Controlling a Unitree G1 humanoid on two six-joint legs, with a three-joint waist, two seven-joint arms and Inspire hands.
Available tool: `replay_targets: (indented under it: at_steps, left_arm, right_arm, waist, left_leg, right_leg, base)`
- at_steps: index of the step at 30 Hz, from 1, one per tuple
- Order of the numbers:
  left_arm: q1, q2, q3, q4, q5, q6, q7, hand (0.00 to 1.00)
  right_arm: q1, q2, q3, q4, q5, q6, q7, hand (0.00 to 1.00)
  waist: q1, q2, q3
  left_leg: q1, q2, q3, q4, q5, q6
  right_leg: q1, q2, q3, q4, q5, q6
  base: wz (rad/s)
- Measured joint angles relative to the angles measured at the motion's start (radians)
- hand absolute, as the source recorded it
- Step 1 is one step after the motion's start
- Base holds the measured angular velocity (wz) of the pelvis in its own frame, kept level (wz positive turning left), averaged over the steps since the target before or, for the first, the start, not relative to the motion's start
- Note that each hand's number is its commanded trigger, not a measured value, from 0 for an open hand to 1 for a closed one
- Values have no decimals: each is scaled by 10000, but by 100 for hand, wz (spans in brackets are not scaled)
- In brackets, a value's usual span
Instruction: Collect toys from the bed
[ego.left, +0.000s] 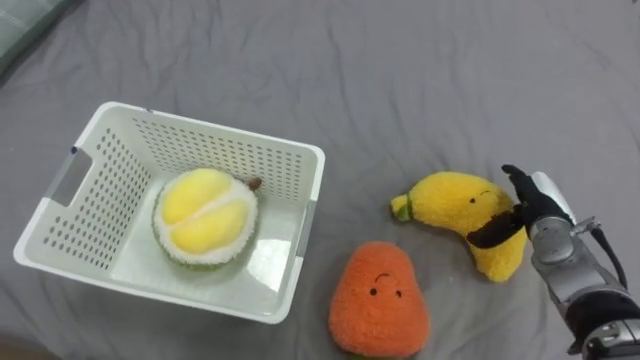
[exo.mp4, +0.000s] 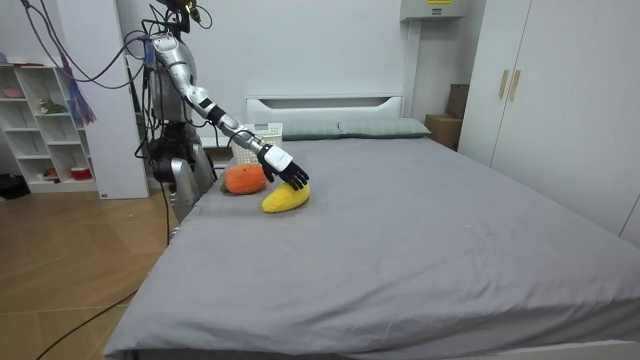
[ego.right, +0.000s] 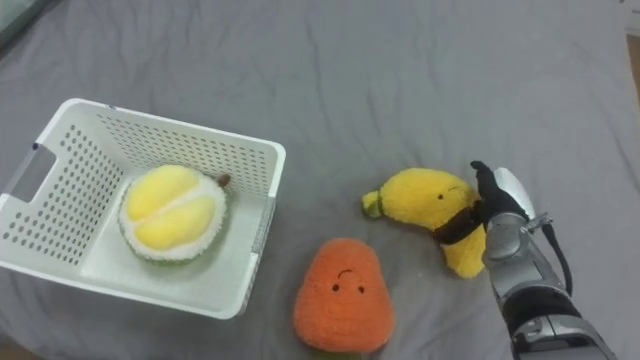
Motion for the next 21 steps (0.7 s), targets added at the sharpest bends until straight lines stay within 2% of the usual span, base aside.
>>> replay_targets:
  at_steps: [1, 3, 8, 13, 16, 21]
  left_arm:
    - [1, 11, 0, 6, 6, 7, 0, 0]
    - [1, 52, 2, 12, 10, 33, 2, 0]
    - [0, 62, 4, 41, 16, 43, 17, 0]
    - [-29, 62, 3, 42, 13, 36, 33, 0]
    - [-37, 61, -1, 64, 13, 0, 34, 0]
    - [-126, 62, -24, 239, -28, -42, 34, 0]
  right_arm:
    - [0, -14, 60, 78, -79, 0, 1, 93]
    - [0, -42, 201, 364, -270, 2, -16, 100]
    - [-5, -210, 244, 490, -933, -2, -361, 100]
    - [56, -221, 598, 560, -1364, 17, -211, 100]
    - [80, -187, 1016, 716, -1368, 4, -30, 100]
    - [77, -187, 1081, 902, -1368, -1, 12, 100]
  waist:
    - [25, 12, 4]
    - [129, 54, 2]
    - [223, 72, -10]
    - [239, 62, -10]
    - [274, 45, 1]
    - [442, -49, 49]
  left_leg:
    - [-1, 0, -9, 0, 0, 0]
    - [-1, 0, -9, -1, 0, 0]
    - [6, -1, -32, -1, 7, -10]
    - [21, -4, -48, 0, 14, -19]
    - [30, -4, -48, 0, 18, -24]
    - [36, -2, -39, 0, 19, -25]
  right_leg:
    - [-1, 1, 0, 0, 0, 0]
    - [-3, 1, -6, 1, -1, -2]
    - [15, -1, -29, 13, -2, -3]
    - [35, -2, -26, 11, -2, -4]
    - [45, -2, -29, 10, -2, -4]
    - [45, -4, -13, 14, -1, -7]
  base:
    - [0]
    - [0]
    - [0]
    - [0]
    - [0]
    - [0]
